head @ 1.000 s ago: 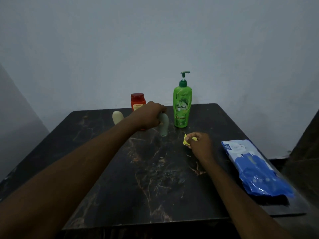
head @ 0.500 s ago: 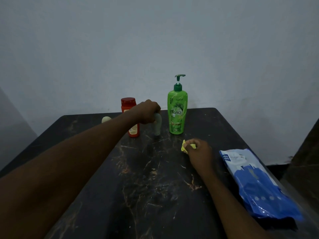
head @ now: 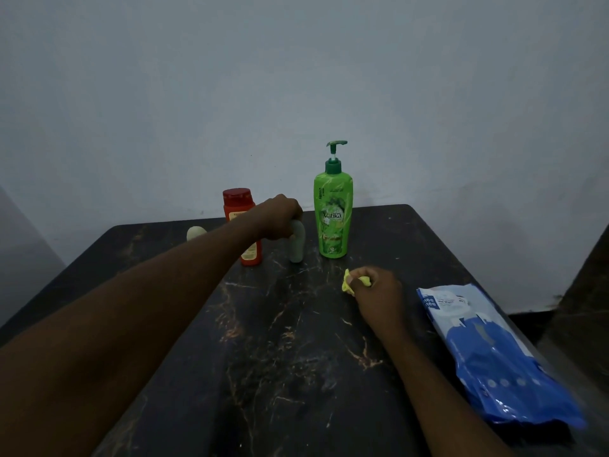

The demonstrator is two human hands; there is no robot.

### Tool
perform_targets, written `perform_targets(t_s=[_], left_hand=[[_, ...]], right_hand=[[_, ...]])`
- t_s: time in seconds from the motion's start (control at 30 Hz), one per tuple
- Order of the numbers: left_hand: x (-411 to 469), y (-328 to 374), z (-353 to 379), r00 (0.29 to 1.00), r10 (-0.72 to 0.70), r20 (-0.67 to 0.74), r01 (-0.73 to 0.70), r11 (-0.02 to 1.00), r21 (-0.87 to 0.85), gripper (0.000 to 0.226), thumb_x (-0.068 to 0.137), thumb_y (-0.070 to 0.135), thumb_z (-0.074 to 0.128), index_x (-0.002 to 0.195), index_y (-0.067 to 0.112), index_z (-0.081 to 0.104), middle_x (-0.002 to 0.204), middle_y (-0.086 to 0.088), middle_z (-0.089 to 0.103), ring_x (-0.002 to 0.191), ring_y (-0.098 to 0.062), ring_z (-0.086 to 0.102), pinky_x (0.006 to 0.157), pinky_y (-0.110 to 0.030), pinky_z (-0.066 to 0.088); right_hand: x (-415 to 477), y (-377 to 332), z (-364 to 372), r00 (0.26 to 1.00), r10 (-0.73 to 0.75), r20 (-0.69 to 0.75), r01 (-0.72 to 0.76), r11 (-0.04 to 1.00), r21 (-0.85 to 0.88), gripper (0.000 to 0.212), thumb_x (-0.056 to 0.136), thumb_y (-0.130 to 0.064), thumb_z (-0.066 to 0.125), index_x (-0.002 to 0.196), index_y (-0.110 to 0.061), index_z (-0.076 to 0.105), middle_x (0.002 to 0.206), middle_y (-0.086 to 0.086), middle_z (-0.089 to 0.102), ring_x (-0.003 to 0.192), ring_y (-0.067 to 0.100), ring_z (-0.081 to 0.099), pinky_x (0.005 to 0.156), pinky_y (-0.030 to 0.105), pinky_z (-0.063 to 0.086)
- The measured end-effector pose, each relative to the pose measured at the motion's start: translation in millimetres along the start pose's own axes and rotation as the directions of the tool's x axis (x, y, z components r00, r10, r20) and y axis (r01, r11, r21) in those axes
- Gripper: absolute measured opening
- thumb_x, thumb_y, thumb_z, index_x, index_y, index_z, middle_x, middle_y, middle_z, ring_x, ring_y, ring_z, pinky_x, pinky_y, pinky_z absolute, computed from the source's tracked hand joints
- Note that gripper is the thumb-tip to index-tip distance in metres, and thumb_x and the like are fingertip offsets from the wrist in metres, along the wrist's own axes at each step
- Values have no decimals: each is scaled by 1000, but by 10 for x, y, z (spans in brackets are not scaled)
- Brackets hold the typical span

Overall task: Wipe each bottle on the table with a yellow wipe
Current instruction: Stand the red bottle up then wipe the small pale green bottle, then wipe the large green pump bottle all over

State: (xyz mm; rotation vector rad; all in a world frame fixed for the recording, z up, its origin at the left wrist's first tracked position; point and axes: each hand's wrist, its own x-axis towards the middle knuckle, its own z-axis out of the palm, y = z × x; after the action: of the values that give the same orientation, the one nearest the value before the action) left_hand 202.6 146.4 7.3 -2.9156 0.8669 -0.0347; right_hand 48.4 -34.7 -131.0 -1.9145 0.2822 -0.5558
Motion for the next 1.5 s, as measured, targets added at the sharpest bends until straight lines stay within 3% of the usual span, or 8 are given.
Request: perform_targets(t_s=[0.27, 0.5, 0.7, 0.87, 0.93, 1.07, 1.2, 1.5], left_hand=[[24, 9, -28, 999, -9, 49, 7, 999, 37, 37, 88, 17, 75, 123, 11, 66, 120, -12, 67, 108, -26, 62, 79, -34, 49], [47, -7, -83, 996, -44, 80, 42, 999, 23, 84, 80, 34, 86, 150, 12, 44, 141, -15, 57, 128, -31, 54, 100, -40, 49], [32, 13, -398, 998, -9, -68, -3, 985, -171, 103, 75, 43, 88, 156, 9, 35, 148, -14, 54, 135, -31, 50, 109, -40, 41], [137, 185, -665, 966, -80, -247, -55, 867, -495, 96, 71, 48, 89, 149, 11, 47, 135, -10, 64, 121, -24, 63, 103, -40, 52], [226, 274, -710, 959, -124, -254, -57, 795, -604, 85, 74, 46, 88, 142, 9, 54, 123, -6, 68, 112, -21, 65, 97, -37, 53], [398, 387, -661, 964, -132, -231, -81, 682, -727, 30, 81, 28, 86, 90, 6, 68, 87, 0, 64, 80, -12, 59, 75, -28, 47], [459, 451, -611, 964, -124, -233, -92, 670, -736, 37, 80, 26, 87, 112, 9, 76, 116, -3, 74, 107, -18, 68, 96, -34, 54], [155, 486, -612, 925, -193, -326, -76, 749, -658, 45, 72, 40, 91, 101, 8, 79, 99, -8, 77, 94, -22, 71, 85, -40, 58]], right_hand=[[-3, -12, 4, 1000, 3, -4, -2, 1000, 7, 7, 85, -16, 73, 79, -21, 75, 76, -14, 70, 74, -3, 62, 60, 10, 41], [4, -2, 4, 1000, 12, 3, -12, 1000, 9, 7, 84, -16, 73, 79, -21, 75, 78, -10, 71, 76, 3, 64, 61, 14, 42], [-2, -12, 0, 1000, -24, -10, 24, 999, 27, 11, 82, -12, 74, 74, -19, 75, 69, -11, 71, 71, -6, 63, 59, 5, 42], [-11, -13, 3, 1000, -1, -11, 1, 1000, 15, 9, 82, -15, 74, 75, -21, 74, 74, -13, 69, 74, -1, 63, 64, 15, 42], [-21, -21, -5, 1000, -7, -13, 7, 1000, 26, 9, 82, -13, 73, 76, -20, 75, 72, -15, 68, 74, -7, 61, 62, 7, 39], [-25, -12, -5, 1000, -8, -8, 8, 999, 37, 11, 83, -13, 73, 74, -20, 74, 71, -13, 69, 74, -9, 61, 59, 7, 39], [-6, -20, -6, 1000, 13, 5, -13, 999, 45, 10, 85, -12, 72, 79, -19, 75, 74, -15, 67, 74, -13, 59, 61, 2, 40], [-44, -77, -40, 1000, -22, 3, 22, 998, 56, 14, 83, -5, 71, 74, -15, 74, 68, -13, 68, 71, -11, 61, 60, 3, 40]])
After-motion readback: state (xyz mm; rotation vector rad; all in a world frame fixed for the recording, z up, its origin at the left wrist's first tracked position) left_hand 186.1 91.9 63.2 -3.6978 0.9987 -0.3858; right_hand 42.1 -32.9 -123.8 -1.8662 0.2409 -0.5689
